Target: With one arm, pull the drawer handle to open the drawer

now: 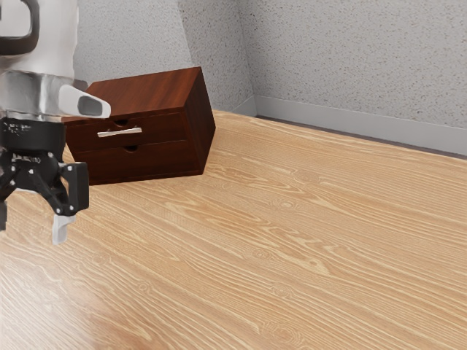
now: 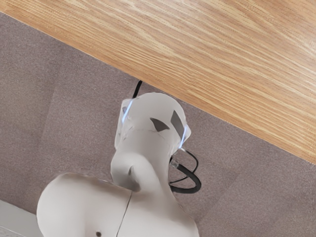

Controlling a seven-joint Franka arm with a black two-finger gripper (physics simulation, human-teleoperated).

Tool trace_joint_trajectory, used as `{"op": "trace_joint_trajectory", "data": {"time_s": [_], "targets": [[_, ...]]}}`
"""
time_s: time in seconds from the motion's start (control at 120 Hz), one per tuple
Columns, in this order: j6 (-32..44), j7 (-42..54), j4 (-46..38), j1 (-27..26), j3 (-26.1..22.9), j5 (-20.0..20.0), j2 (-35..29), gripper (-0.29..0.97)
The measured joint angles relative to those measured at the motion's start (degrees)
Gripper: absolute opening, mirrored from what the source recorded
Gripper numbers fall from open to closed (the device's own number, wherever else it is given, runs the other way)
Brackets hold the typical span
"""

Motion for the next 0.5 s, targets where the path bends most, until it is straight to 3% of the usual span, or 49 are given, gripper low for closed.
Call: {"op": "trace_joint_trajectory", "data": {"time_s": [0.108, 0.25, 0.358, 0.5], "targets": [[12.21, -10.63, -1.95, 0.26, 0.2, -0.29, -0.32, 0.68], [20.94, -22.38, -1.72, 0.8, 0.24, 0.43, -0.01, 0.68], [25.1, -30.83, -0.39, 5.02, 0.45, 2.44, 2.43, 0.68], [34.08, -39.92, 0.97, 16.9, -0.04, 4.38, 9.65, 0.68]]}}
